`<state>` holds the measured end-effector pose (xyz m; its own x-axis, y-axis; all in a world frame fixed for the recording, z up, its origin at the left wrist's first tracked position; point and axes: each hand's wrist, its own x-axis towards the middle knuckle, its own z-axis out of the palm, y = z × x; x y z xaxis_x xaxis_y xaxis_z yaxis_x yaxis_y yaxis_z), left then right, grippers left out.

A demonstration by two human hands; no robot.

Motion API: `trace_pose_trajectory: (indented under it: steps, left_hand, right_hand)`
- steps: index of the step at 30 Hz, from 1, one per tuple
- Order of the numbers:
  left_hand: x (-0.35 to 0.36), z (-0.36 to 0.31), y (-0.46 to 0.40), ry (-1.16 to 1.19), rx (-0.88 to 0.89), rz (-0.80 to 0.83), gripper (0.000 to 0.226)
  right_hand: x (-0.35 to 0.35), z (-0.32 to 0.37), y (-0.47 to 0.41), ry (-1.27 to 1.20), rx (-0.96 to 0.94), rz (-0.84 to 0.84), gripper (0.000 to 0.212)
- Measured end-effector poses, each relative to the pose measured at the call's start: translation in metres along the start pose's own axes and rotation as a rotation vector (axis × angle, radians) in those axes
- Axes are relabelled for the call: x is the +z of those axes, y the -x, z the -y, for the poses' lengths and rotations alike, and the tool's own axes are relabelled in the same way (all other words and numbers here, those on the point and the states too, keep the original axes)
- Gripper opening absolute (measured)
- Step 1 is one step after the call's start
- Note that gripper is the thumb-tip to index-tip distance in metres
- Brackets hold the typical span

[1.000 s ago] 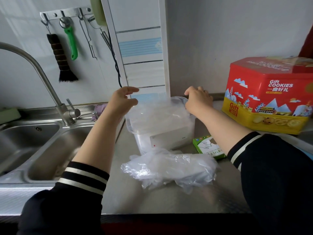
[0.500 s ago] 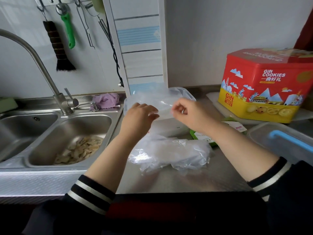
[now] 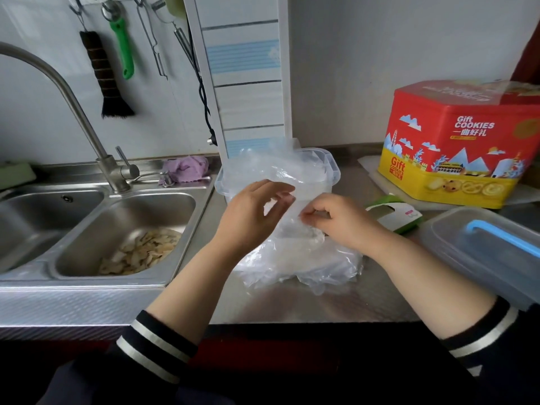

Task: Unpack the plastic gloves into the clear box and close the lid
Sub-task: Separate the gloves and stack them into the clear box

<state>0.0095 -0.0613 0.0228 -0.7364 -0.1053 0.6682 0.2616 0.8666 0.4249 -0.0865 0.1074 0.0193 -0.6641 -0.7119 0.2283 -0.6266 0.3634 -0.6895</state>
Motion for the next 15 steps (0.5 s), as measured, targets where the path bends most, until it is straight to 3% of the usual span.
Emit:
trace_pose_trajectory:
  steps: [2, 5, 13, 15]
  left_hand:
    - [-0.001, -0.005, 0.0, 0.207, -0.151, 0.22, 0.042]
    - [0.002, -0.003, -0.001, 0.303, -0.282, 0.449, 0.059]
    - [0.002, 0.001, -0.032, 0.679, -0.606, 0.69, 0.097]
    - [0.004, -0.003, -0.038, 0.801, -0.642, 0.751, 0.09]
  right_hand:
    - [-0.006, 0.001, -0.001, -0.014, -0.038, -0.006, 0.01]
    - [-0.014, 0.002, 0.0, -0.061, -0.143, -0.01, 0.02]
    - [-0.055, 0.021, 0.002, -0.056, -0.356, -0.201, 0.019]
    - [-0.065, 0.024, 0.0, -0.041, -0.417, -0.278, 0.02]
